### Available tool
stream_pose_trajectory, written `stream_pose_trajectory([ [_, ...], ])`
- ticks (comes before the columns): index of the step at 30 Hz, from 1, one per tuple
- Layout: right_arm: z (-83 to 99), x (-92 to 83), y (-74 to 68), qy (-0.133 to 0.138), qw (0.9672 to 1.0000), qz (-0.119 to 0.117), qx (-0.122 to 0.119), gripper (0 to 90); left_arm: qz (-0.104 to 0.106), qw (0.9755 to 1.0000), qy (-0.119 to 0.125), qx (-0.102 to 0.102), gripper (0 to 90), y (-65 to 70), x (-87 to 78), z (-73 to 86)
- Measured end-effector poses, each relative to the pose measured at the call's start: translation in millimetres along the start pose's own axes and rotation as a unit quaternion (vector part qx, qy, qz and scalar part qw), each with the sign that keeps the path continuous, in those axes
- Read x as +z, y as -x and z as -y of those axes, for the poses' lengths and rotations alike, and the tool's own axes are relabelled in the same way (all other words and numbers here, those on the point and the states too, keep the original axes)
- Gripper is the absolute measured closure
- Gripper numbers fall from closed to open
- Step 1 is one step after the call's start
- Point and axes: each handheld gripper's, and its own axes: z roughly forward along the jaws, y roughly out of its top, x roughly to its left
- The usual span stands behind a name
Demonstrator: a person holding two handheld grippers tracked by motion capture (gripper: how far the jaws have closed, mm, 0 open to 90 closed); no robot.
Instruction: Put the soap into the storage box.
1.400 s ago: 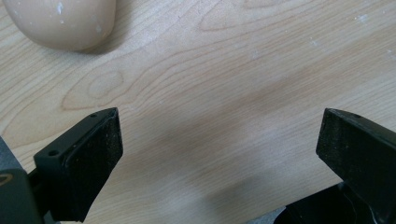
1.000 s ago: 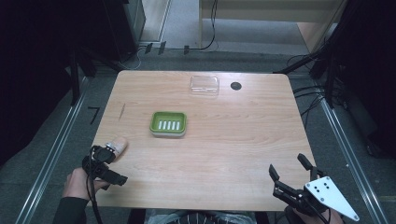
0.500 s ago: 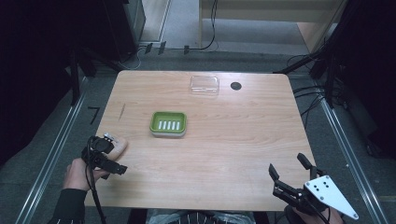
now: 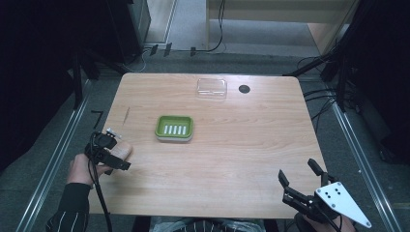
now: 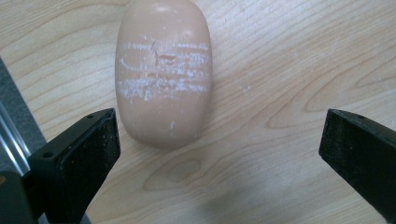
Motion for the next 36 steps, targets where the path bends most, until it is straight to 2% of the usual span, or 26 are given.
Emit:
stream_pose_trajectory([
  [11, 0.0, 0.1, 0.1, 0.0, 1.0, 0.0, 0.0, 13.2, 0.002, 1.0, -0.001, -0.004, 0.0, -12.5, 7.5, -12.9],
  [22, 0.0, 0.2, 0.0, -0.001, 1.0, 0.001, 0.001, 13.3, 0.002, 0.9999, -0.01, 0.013, 0.0, -19.1, 20.2, -25.3],
  [28, -0.1, 0.0, -0.1, 0.0, 1.0, 0.0, 0.0, 13.3, -0.004, 0.9997, -0.019, 0.013, 0.0, -24.2, 27.7, -29.6],
  [32, 0.0, 0.2, 0.1, 0.0, 1.0, 0.001, 0.001, 13.3, 0.0, 0.9996, -0.022, 0.016, 4.9, -25.4, 30.5, -32.2],
  [34, -0.1, 0.6, -0.3, -0.002, 1.0, 0.0, 0.001, 13.3, -0.002, 0.9996, -0.021, 0.017, 11.2, -26.4, 31.5, -32.1],
  [36, -0.1, 0.4, -0.1, -0.001, 1.0, 0.0, 0.001, 13.2, -0.004, 0.9997, -0.022, 0.013, 13.7, -27.8, 32.2, -31.3],
])
